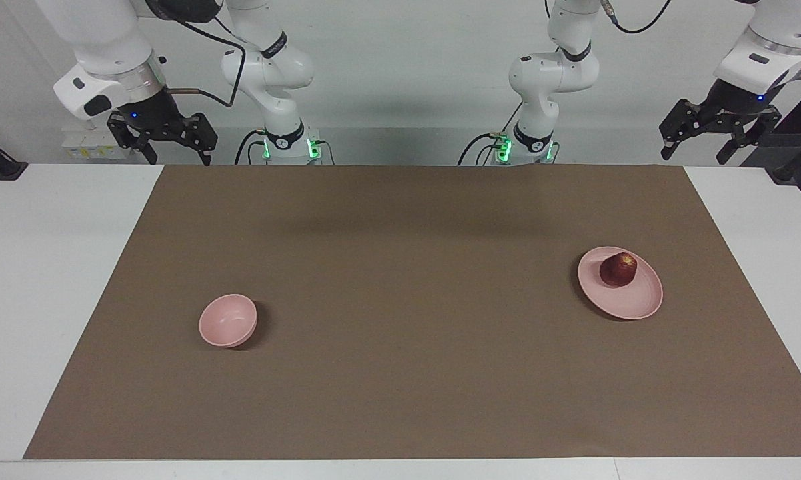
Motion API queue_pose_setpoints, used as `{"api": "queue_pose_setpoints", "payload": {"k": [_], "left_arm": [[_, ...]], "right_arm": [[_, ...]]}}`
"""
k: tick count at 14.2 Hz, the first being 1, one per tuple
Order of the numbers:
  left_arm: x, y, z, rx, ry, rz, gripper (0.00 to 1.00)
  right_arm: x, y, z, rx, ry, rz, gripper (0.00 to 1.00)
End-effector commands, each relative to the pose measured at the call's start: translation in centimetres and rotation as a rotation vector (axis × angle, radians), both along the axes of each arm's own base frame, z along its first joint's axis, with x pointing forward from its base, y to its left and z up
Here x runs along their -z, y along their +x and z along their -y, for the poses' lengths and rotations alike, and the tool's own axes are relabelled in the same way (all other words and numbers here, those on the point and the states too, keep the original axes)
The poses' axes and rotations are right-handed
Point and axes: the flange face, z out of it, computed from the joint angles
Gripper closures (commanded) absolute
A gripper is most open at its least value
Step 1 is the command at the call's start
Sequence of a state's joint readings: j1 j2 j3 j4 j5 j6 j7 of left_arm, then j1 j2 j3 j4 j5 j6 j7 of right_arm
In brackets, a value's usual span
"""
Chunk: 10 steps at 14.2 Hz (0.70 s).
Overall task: Move apple from plate to bowl
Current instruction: 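Grasp the red apple on the pink plate with the left gripper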
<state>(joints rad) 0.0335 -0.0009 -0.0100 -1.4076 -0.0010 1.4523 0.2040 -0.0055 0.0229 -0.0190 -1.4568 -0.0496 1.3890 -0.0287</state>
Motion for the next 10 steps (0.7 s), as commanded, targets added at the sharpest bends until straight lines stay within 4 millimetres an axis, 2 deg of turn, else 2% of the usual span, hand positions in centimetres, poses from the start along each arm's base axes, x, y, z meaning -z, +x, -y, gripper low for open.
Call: {"api": "queue_pose_setpoints", "payload": {"k": [1,10], "left_arm": [[0.1,-0.7,-0.2,-0.006,0.013,0.005,0.00],[0.2,-0.7,0.8,0.002,0.010,0.005,0.00]], "right_arm": [[-0.2,-0.6,-0.1,-0.021,0.015,-0.005,0.00],[-0.3,-0.6,-0.6,-0.035,0.016,-0.001,0.00]]}}
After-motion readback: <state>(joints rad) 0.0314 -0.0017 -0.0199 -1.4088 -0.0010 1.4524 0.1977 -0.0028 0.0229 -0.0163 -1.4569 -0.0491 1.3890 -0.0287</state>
